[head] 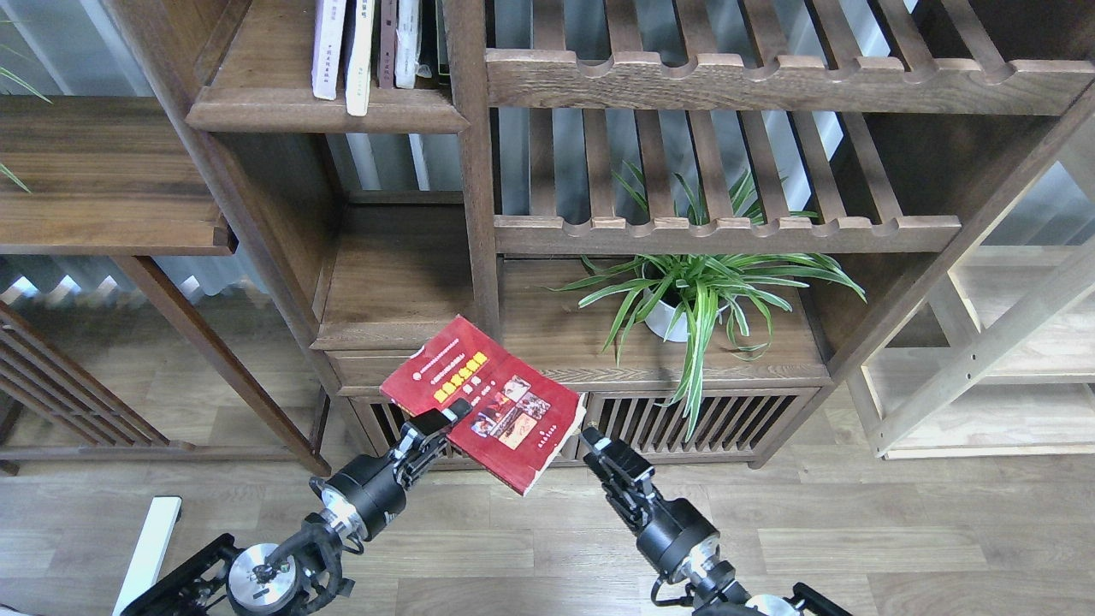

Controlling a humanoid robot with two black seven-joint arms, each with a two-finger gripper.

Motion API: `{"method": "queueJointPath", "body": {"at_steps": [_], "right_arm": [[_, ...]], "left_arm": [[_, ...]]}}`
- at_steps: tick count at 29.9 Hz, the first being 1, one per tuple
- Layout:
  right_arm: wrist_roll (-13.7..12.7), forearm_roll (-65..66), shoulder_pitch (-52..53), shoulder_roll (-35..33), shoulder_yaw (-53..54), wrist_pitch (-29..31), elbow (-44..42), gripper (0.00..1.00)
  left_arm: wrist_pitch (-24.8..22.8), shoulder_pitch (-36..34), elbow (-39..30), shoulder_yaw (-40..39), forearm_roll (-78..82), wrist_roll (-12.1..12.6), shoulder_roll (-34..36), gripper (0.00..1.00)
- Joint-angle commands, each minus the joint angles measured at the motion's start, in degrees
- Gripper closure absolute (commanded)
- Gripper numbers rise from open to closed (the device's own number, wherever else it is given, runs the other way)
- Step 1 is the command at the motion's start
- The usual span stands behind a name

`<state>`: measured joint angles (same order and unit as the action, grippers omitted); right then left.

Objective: Organize books on shelf
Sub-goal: 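Pass the red book from the right gripper to the left gripper, then lift the red book with the left gripper up to the top shelf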

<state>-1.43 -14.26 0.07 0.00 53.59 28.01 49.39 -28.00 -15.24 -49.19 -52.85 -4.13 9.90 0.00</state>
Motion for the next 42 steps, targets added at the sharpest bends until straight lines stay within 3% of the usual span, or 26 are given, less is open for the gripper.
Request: {"method": "queueJointPath", "body": {"at_steps": [1,3,6,12,22,32,36,42], "right_arm": [[-0.15,-0.24,0.01,0.00,2.48,-0.01,-1.14,0.34],[-0.24,-0.33,0.01,0.00,3.79,-0.01,-2.19,0.33],[-0.33,-0.33,0.10,0.00,5.38,-0.01,-2.90,0.32],[-0.42,-0.51,1.07,0.00,6.88,-0.01,-4.65,0.30],[-0.24,-0.51,2.65,0.00,6.79,-0.01,-5.36,0.29],[-0.06,-1.04,3.18,0.00,6.88,-0.01,-5.89,0.27],[0.02,-1.04,3.53,0.00,6.88,-0.01,-5.98,0.26],[0.02,-1.39,3.62,0.00,6.96,-0.01,-6.41,0.26]], "left_arm": [[0.00,0.04,-0.38,-4.62,8.50,-3.30,0.00,0.99],[0.00,0.39,-1.42,-5.86,12.29,-4.80,0.00,0.98],[0.00,2.23,-6.25,-6.48,16.07,-4.98,2.02,0.99],[0.00,9.96,-19.51,-15.51,31.07,-4.10,5.18,0.98],[0.00,15.59,-36.31,-30.37,48.67,-3.05,6.95,0.98],[0.00,16.21,-46.07,-41.89,50.71,6.53,6.24,0.98],[0.00,16.91,-49.15,-44.88,50.53,11.80,6.68,0.98],[0.00,16.39,-51.26,-47.78,50.18,12.60,6.24,0.98]]}}
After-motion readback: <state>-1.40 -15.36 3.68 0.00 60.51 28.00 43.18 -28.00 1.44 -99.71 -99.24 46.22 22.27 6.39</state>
